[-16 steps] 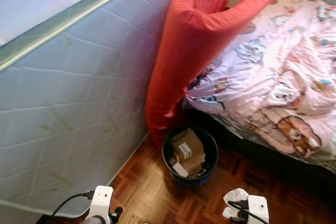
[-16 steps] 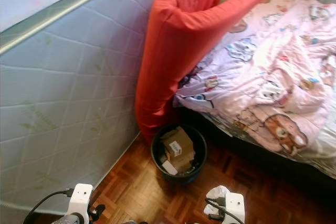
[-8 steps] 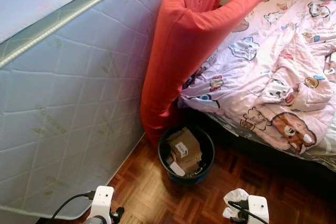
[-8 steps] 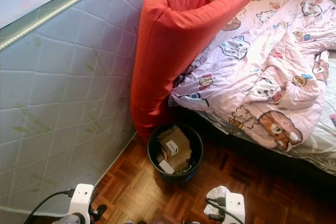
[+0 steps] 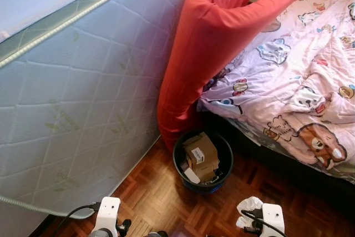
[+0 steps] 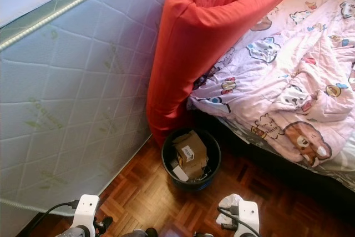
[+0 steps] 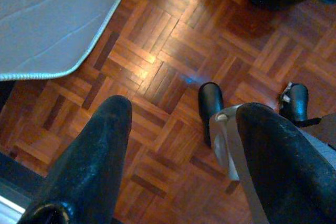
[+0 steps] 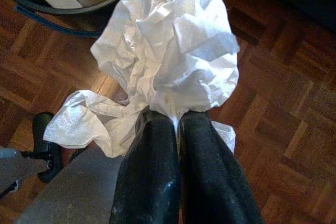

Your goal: Clean up the room

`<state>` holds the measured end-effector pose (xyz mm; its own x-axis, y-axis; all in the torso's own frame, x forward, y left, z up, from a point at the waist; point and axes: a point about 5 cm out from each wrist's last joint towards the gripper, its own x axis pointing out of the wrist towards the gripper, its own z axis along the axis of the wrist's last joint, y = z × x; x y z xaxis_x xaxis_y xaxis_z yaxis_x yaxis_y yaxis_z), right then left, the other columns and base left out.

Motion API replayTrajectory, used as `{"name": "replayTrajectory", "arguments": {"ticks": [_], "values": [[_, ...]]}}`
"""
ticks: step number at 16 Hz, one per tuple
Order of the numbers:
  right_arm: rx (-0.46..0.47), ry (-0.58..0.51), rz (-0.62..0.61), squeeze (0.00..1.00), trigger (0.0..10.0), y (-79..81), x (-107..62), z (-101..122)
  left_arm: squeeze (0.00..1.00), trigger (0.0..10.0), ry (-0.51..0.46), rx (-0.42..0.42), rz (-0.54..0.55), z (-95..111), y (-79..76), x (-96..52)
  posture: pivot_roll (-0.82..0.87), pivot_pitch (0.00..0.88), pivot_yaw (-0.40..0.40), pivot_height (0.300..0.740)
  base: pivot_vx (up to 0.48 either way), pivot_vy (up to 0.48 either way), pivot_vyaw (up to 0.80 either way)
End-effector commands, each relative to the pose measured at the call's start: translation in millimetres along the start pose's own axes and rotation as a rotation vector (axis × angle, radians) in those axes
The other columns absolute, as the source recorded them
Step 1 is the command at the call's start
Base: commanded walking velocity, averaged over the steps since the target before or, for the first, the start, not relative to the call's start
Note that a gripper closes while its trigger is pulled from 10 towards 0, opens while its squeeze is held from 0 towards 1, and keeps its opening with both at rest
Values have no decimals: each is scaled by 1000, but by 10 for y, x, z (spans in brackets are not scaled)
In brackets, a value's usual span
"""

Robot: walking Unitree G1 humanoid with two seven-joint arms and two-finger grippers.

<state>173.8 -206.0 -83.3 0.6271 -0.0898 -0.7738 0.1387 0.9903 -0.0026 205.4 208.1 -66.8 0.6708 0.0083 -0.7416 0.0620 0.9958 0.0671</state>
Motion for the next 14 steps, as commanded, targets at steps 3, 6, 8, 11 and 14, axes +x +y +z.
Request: {"name": "replayTrajectory", "arguments": {"ticks": [3,6,8,11,14], "values": [[23,47,-26,0,10000,-136,-58,-163,0,10000,36,-9,-1,-84,-10,-15,84,178,-2,740,0,0,0],[11,44,-23,0,10000,-124,-51,-147,0,10000,37,-4,-5,-84,-13,-14,78,170,-1,740,0,0,0],[-9,45,-7,0,10000,-64,-41,-140,0,10000,35,-3,-7,-80,-20,-13,79,167,0,740,0,0,-353],[16,41,-7,0,10000,-35,-42,-151,0,10000,37,-2,-9,-87,-23,-14,76,156,4,740,0,0,0],[14,43,-8,0,10000,-49,-46,-160,0,10000,39,3,-10,-91,-20,-16,77,152,5,740,0,0,0]]}}
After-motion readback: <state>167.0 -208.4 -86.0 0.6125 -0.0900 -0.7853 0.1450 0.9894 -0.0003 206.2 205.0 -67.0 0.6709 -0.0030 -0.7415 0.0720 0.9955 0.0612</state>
